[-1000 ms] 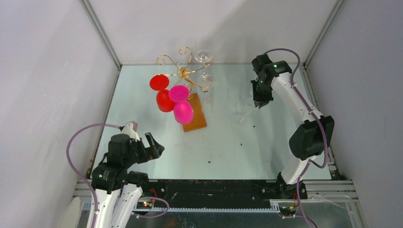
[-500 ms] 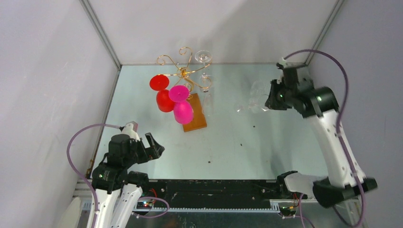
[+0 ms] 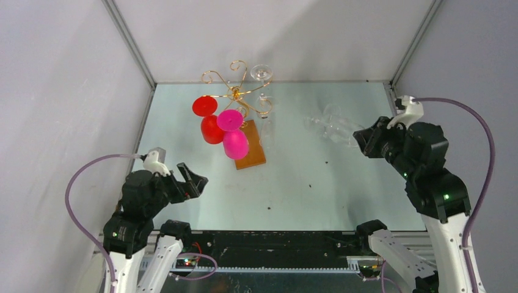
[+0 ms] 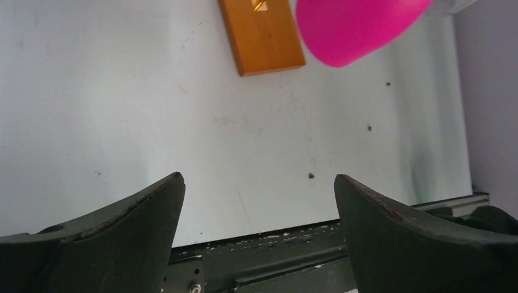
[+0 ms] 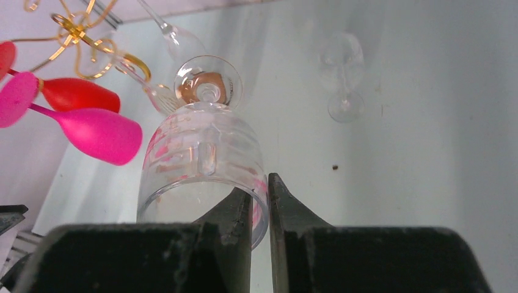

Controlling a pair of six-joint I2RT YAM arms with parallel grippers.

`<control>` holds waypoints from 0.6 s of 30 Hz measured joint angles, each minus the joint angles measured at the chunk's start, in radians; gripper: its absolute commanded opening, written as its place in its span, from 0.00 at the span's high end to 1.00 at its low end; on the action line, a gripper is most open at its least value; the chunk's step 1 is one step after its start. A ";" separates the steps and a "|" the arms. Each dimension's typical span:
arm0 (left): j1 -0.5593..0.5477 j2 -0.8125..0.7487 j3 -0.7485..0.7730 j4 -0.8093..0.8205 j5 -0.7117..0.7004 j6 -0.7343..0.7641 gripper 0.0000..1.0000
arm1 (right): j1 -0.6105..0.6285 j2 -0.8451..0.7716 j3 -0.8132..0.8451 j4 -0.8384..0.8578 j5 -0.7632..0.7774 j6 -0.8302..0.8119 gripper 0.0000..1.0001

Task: Place the wine glass upside down on the wine glass rack
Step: Turn the wine glass upside down at the wine rack.

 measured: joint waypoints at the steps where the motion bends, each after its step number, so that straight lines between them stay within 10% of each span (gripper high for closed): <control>1: 0.000 0.000 0.014 0.001 0.011 -0.004 0.00 | -0.003 -0.023 -0.021 0.033 -0.002 0.000 1.00; 18: 0.003 0.010 0.239 0.159 0.303 -0.132 0.00 | -0.016 -0.307 -0.307 0.514 -0.079 -0.027 1.00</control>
